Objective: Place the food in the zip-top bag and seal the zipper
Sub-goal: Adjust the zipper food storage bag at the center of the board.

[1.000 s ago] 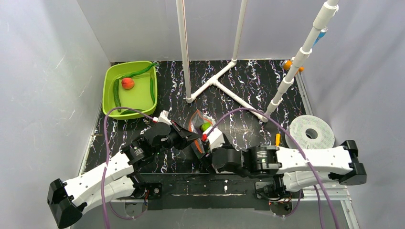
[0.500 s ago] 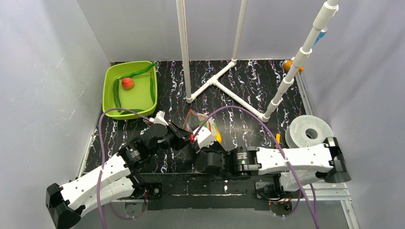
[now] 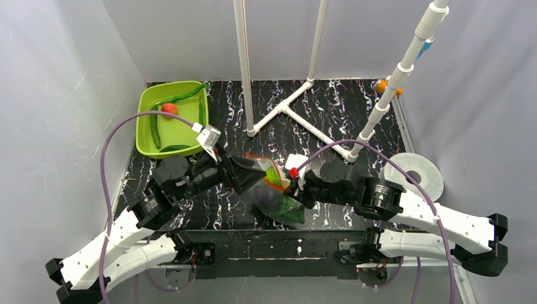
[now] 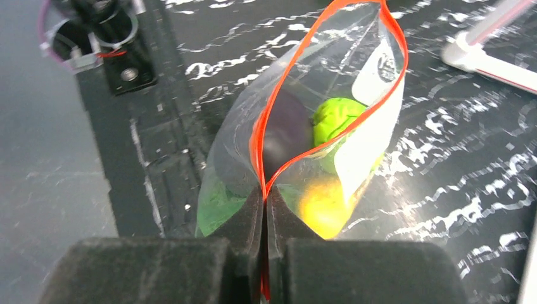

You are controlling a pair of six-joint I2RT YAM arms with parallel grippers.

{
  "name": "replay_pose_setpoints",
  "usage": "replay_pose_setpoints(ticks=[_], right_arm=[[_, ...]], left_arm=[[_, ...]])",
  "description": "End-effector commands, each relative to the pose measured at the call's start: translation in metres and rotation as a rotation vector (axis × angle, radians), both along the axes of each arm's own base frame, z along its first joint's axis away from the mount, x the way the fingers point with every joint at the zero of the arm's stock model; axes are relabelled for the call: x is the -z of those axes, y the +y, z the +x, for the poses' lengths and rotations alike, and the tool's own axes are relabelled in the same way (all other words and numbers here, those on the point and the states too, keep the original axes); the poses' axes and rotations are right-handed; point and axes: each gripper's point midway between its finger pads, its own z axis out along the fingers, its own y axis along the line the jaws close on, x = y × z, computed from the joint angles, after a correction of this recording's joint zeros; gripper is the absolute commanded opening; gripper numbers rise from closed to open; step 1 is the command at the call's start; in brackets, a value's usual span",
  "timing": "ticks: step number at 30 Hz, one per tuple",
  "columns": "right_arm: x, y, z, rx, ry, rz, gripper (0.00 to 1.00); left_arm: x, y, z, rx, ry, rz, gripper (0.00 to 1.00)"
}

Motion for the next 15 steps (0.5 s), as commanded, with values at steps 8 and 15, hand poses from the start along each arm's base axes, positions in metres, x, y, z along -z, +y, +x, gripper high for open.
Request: replay_pose_setpoints(ticks=[8,15], right_arm=[[-0.03,0.018,-0.028,-0.308,0.019,0.075,0.01],[-0.034,0.016,-0.032,-0.314,0.037,0.086,0.01]], left_arm=[[0.027,-0.04,-0.063,0.815,-0.766,0.336,0.77],[0.043,-0.053,-0.063,0.927,-0.762,0.337,0.79]])
